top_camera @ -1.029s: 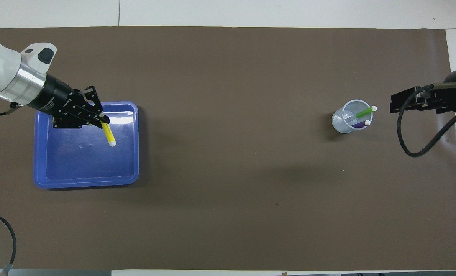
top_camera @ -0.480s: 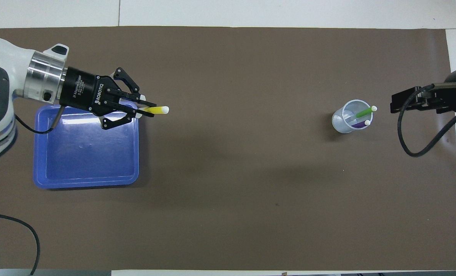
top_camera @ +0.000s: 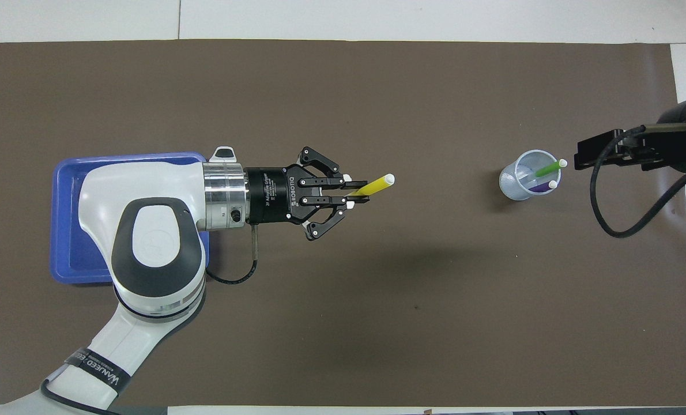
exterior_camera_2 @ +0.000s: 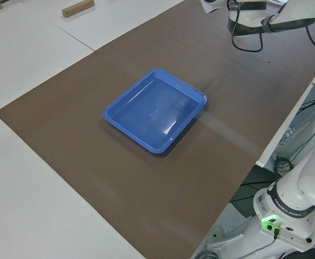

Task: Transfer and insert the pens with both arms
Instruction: 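Lift the yellow pen and carry it toward the right gripper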

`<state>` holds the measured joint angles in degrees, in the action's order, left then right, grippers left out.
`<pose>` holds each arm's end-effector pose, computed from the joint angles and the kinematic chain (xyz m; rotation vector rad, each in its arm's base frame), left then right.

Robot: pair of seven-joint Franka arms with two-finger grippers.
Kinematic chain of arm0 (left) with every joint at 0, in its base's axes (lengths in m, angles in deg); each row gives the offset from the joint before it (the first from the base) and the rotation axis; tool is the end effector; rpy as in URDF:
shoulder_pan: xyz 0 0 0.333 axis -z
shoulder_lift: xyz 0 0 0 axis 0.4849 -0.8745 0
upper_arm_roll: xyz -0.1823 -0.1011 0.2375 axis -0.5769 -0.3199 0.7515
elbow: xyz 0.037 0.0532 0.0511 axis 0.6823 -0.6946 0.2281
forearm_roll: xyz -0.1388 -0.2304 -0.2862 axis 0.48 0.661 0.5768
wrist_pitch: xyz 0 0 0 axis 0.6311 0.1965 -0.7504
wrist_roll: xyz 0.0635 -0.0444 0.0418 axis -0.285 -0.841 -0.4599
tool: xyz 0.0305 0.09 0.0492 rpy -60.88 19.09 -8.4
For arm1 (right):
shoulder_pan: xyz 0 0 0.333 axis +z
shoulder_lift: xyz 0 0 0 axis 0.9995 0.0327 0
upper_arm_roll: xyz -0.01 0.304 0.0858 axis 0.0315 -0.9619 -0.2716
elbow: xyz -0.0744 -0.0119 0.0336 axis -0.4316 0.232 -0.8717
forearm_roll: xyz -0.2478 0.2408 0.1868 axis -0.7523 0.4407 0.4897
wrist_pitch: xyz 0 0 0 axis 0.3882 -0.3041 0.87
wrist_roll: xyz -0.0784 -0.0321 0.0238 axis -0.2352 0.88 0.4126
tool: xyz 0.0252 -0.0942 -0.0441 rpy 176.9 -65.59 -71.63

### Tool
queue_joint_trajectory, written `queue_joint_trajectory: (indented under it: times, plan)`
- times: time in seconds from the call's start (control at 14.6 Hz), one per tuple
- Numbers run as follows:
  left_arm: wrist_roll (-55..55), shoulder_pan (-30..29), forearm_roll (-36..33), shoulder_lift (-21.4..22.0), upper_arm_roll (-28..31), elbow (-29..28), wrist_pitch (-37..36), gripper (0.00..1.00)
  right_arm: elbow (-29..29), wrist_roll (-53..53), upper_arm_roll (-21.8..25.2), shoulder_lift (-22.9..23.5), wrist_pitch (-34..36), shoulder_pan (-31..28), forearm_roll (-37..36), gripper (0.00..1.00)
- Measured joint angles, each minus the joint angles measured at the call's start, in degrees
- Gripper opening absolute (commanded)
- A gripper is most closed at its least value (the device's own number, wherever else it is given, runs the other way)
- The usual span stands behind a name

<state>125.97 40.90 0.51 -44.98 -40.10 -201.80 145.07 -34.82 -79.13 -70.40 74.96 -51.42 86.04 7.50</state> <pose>0.4933 -0.3356 0.4664 1.4340 1.5179 -1.0290 0.5597 0.0376 0.6254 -3.0917 0.0437 -0.0297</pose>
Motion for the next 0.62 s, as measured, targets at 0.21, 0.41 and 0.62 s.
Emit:
queue_joint_trajectory:
  times: [0.21, 0.41, 0.62]
  plan:
    - [0.00, 3.05, 1.59, 0.04, 0.06, -0.04, 3.25, 0.00, 0.01, -0.10, -0.01, 0.01, -0.33, 0.01, 4.53, 1.00]
    - [0.00, 7.10, 3.70, 0.05, 0.06, -0.09, 8.55, 0.00, 0.01, -2.96, -0.27, 0.08, -2.25, 0.12, 9.20, 1.00]
    - [0.00, 9.31, 4.28, 0.05, 0.06, -0.11, 11.25, 0.00, 0.00, -9.07, -3.31, 0.28, -3.37, 1.74, 10.12, 1.00]
